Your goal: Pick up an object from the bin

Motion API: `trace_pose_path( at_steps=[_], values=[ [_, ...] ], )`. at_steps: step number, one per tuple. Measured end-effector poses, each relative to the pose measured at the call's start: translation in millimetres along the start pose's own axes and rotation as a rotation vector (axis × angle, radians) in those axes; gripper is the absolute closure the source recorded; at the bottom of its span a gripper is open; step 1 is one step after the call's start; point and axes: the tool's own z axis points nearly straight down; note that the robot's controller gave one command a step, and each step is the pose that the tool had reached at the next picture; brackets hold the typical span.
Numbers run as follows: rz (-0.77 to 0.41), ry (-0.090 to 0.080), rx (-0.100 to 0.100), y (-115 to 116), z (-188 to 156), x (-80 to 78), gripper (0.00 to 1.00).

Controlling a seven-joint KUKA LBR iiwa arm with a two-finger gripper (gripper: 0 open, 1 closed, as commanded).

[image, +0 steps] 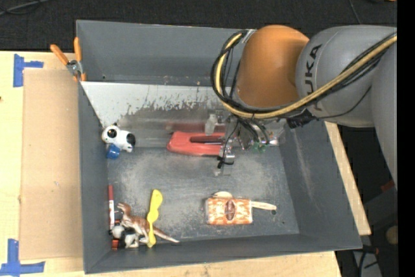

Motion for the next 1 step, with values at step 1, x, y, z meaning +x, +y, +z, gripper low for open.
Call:
trace_pose_path(
  at_steps=[1],
  values=[
    [0.001, -0.008, 0.0, -0.1, -4.8, -1.7, 0.0]
  ],
)
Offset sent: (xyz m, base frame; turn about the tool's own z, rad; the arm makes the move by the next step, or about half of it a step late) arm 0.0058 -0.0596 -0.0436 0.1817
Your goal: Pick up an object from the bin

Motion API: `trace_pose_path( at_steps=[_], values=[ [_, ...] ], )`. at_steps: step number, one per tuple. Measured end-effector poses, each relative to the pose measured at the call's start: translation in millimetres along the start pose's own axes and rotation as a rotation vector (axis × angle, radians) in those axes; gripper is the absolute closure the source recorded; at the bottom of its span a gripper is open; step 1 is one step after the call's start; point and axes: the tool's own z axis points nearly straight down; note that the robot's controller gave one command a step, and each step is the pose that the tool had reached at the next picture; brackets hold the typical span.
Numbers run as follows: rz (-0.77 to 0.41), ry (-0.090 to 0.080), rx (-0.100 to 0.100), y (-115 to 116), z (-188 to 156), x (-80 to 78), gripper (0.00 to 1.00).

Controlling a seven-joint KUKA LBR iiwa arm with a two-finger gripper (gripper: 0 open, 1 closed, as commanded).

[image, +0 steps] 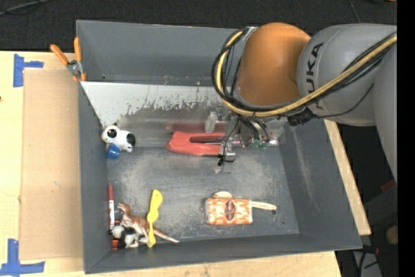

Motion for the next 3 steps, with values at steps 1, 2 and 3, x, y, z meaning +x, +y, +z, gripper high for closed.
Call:
trace_pose_path(
  at_steps=[1, 2, 3],
  values=[
    [0.14, 0.0, -0.002, -45, 37, -3.5, 0.0],
    [-0.064, 0.0, 0.0, -55, 73, 0.2, 0.0],
    [0.141, -0.003, 0.0, -43, 80, -1.9, 0.0]
  ],
)
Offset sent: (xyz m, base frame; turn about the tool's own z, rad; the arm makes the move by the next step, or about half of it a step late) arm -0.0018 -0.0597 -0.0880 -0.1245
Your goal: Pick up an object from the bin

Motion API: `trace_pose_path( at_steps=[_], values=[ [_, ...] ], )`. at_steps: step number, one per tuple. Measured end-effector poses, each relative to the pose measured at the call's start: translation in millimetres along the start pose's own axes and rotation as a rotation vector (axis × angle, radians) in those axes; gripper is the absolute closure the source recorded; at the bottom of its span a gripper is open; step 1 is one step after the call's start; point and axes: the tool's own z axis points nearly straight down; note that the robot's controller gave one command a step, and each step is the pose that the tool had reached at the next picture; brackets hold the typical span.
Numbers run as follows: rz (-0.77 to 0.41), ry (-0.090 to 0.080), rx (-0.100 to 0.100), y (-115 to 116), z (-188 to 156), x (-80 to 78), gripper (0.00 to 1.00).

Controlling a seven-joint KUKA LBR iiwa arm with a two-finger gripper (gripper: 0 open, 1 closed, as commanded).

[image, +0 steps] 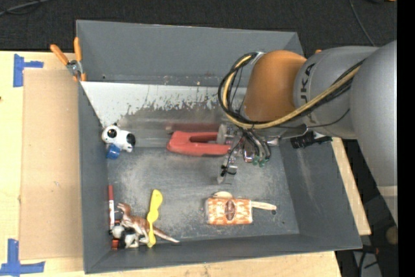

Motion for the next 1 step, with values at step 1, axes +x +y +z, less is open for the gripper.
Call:
trace_pose_path(
  at_steps=[1],
  values=[
    [-0.158, -0.021, -0.002, 68.5, 1.6, 13.2, 1.0]
  ],
)
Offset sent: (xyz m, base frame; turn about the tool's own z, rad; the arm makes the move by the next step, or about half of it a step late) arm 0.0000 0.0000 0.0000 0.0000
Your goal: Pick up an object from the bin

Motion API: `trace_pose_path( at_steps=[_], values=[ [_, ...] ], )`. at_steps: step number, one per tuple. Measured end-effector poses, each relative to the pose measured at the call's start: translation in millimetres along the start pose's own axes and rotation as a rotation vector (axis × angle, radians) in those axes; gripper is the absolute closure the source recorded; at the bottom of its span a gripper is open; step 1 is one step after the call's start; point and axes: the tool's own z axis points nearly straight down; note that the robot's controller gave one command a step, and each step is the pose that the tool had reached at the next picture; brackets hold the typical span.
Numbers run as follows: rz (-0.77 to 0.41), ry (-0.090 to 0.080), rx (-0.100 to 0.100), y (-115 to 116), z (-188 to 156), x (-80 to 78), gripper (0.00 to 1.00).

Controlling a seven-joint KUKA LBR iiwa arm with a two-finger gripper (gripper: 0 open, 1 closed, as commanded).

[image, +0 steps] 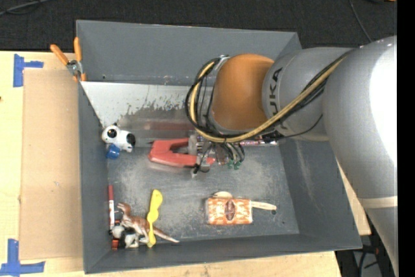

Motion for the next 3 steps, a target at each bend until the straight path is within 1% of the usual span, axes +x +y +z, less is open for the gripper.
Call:
trace_pose_path(
  at_steps=[1, 2, 3],
  values=[
    [0.001, 0.0, 0.0, 0, 0, 0.0, 1.0],
    [0.02, 0.016, 0.001, -5, -66, 6.5, 1.0],
    [0.016, 0.018, 0.001, -3, -156, 14.8, 1.0]
  ],
)
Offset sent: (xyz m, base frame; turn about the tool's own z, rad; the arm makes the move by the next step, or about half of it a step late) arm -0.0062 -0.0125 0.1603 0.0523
